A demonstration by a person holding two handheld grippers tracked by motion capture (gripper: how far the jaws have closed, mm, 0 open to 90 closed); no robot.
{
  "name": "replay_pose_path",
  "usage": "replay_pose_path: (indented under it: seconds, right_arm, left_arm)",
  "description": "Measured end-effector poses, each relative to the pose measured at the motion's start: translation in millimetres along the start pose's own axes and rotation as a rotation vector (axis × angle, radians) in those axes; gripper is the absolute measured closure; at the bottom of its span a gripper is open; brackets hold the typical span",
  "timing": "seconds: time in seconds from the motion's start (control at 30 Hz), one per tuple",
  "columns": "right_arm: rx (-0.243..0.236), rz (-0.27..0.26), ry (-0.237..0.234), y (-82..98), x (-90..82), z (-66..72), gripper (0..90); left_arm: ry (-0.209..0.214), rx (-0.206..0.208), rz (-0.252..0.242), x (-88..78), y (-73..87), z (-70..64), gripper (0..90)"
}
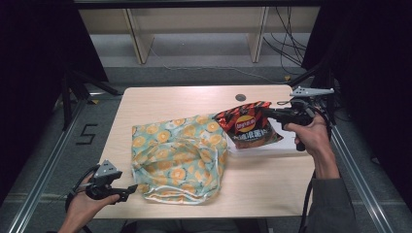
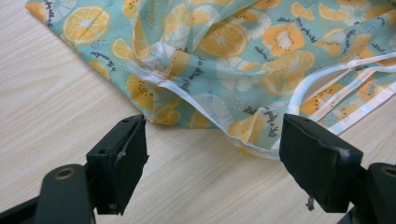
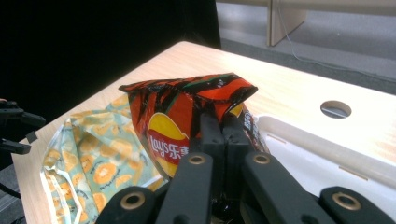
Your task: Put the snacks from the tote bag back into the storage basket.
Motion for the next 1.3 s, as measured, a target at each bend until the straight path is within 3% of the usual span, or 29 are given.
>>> replay_pose_path:
  seconds: [0.03,0.07,0.1,0.13,0.2,0.23,0.27,0.4,0.47,0.5,0.53,0.57,0.67,0.73,0.77,0.87,0.9,0.93,0.97,1.0,1.03,1.07,1.13,1.2,1.3]
  right_arm:
    - [-0.010,-0.002,0.006,0.5,1.5,-2.3,90.0]
    - [0.041,0.020,-0.012,1.9,1.5,-0.4,90.0]
    - [0.018,0.011,0.004,2.5,2.9,-4.3,90.0]
    - [0.051,0.019,-0.003,4.1,3.1,-3.9,90.0]
    - [0.064,0.027,0.011,5.9,3.1,-7.5,90.0]
    - [0.044,0.005,0.020,6.4,4.2,-11.5,90.0]
    - [0.087,0.021,0.007,7.3,2.9,-10.6,90.0]
    - [0.122,0.005,0.038,12.1,3.0,-21.4,90.0]
    - [0.127,0.002,0.054,15.9,1.6,-28.0,90.0]
    - [0.161,0.011,0.044,17.1,0.0,-28.3,90.0]
    - [0.140,0.002,0.062,18.3,-0.5,-32.9,90.0]
    - [0.175,0.011,0.056,19.3,-1.2,-33.0,90.0]
    - [0.159,0.004,0.075,21.7,-1.5,-40.2,90.0]
    - [0.203,0.012,0.056,22.5,-2.3,-38.6,90.0]
    - [0.169,0.003,0.075,22.6,-2.1,-42.0,89.9]
    - [0.158,0.003,0.090,23.1,-2.0,-43.9,89.7]
    - [0.162,-0.001,0.084,23.6,-1.3,-44.4,89.7]
    - [0.196,0.004,0.076,24.4,-1.1,-43.0,89.4]
    - [0.175,0.001,0.081,25.3,-0.9,-46.2,89.1]
    - [0.207,0.007,0.082,26.4,-0.6,-45.5,88.6]
    - [0.189,0.004,0.092,27.4,-0.4,-49.0,88.2]
    - [0.220,0.008,0.091,28.5,0.0,-48.8,88.1]
    - [0.182,0.004,0.107,30.4,1.5,-54.4,87.4]
    - [0.217,0.008,0.090,31.1,4.1,-53.4,86.6]
    - [0.193,0.009,0.106,30.5,5.8,-55.5,85.5]
  left_arm:
    - [0.000,0.000,0.000,0.3,0.1,-0.2,22.9]
    - [-0.001,0.000,0.008,-0.1,0.0,-0.4,23.0]
    - [-0.001,0.000,0.009,0.2,0.0,-0.6,23.0]
    - [0.000,0.001,0.011,0.3,0.1,-0.7,23.0]
    - [0.008,-0.007,0.009,1.6,0.6,-1.5,23.0]
    - [0.005,0.004,0.009,1.7,0.5,-1.2,23.0]
    - [0.007,0.000,0.018,1.6,0.5,-1.6,23.0]
    - [0.010,-0.003,-0.002,4.6,0.4,-3.2,23.0]
    - [0.019,-0.007,0.025,4.6,0.3,-3.6,23.0]
    - [0.014,0.002,0.024,4.6,0.2,-3.5,23.0]
    - [0.015,0.007,0.028,4.6,0.0,-3.2,23.0]
    - [0.017,0.004,0.032,4.6,0.0,-3.4,23.0]
    - [0.023,-0.004,0.018,6.7,0.0,-3.7,22.9]
    - [0.017,0.005,0.028,6.8,0.2,-3.4,22.9]
    - [0.019,0.008,0.040,6.6,0.2,-3.5,22.9]
    - [0.021,0.011,0.040,7.4,0.3,-3.9,22.9]
    - [0.022,0.012,0.042,7.4,0.3,-3.8,22.9]
    - [0.023,0.010,0.032,8.0,0.3,-3.8,22.9]
    - [0.021,0.011,0.038,7.6,0.1,-3.6,22.9]
    - [0.022,0.012,0.042,7.4,0.1,-3.4,22.9]
    - [0.022,0.007,0.031,8.4,0.2,-3.6,22.9]
    - [0.021,-0.001,0.027,9.1,0.2,-4.0,22.9]
    - [0.021,0.006,0.039,8.5,0.0,-3.4,22.9]
    - [0.022,0.006,0.033,9.1,-0.1,-3.6,22.9]
    - [0.026,0.008,0.039,8.7,-0.1,-3.6,22.9]
Point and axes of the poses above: each handheld gripper's, and its own axes: x roughly forward along the jaws, y roughly out of its underside, z roughly to its left, the point moved 2 cm from there along x, roughly forward along the jaws, and after that the axes turned 10 degrees about z, right-handed, at the moved point
